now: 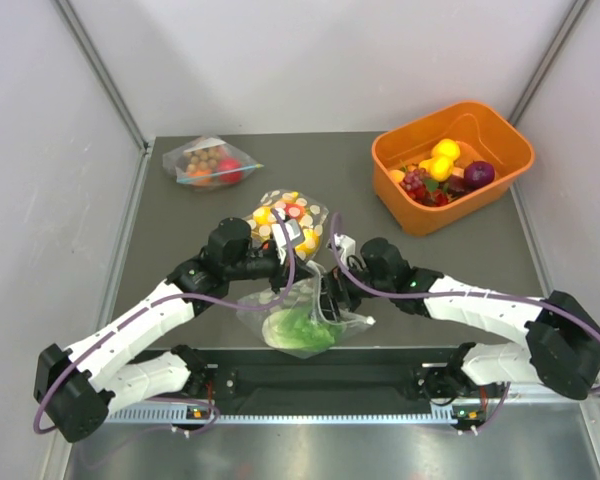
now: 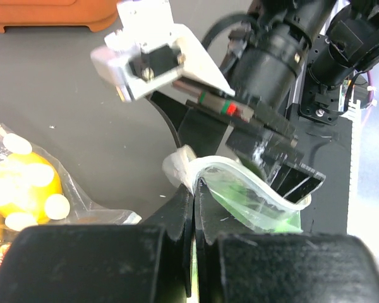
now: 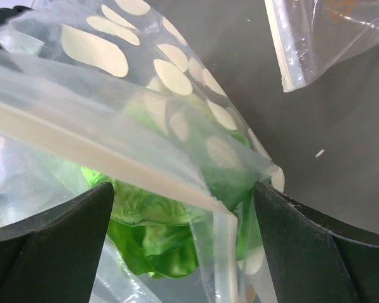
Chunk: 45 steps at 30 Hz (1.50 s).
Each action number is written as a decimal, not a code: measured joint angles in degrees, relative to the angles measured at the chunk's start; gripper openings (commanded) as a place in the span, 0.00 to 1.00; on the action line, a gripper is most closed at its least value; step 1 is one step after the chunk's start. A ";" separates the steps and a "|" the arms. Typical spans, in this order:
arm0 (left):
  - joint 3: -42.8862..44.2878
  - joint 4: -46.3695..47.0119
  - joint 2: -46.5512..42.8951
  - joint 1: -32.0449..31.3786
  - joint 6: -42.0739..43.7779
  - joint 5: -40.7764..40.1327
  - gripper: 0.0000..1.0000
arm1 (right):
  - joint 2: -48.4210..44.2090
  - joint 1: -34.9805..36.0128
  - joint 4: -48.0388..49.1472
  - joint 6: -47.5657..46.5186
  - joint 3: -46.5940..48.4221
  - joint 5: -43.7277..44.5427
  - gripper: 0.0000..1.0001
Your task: Open the zip-top bag and remove the fake food
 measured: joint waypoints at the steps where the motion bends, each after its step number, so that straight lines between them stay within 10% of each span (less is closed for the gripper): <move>1: 0.00 -0.04 0.00 -0.07 0.00 0.00 0.00 | 0.24 0.46 0.52 0.37 -0.33 0.50 0.86; 16: 0.00 -0.63 0.00 -0.44 0.26 -0.09 0.00 | 3.91 5.35 6.03 4.39 -2.71 9.53 0.00; 33: 0.09 0.09 0.07 -1.38 0.50 -0.28 0.14 | -25.20 5.79 -7.10 4.92 -5.42 25.00 0.00; 41: 0.09 0.04 0.04 -2.75 1.66 -2.40 0.67 | -28.09 5.81 -8.07 6.75 -5.68 30.18 0.00; 45: 0.09 -0.02 -0.33 -3.48 1.09 -5.20 0.73 | -30.05 5.81 -6.08 8.98 -9.05 33.77 0.00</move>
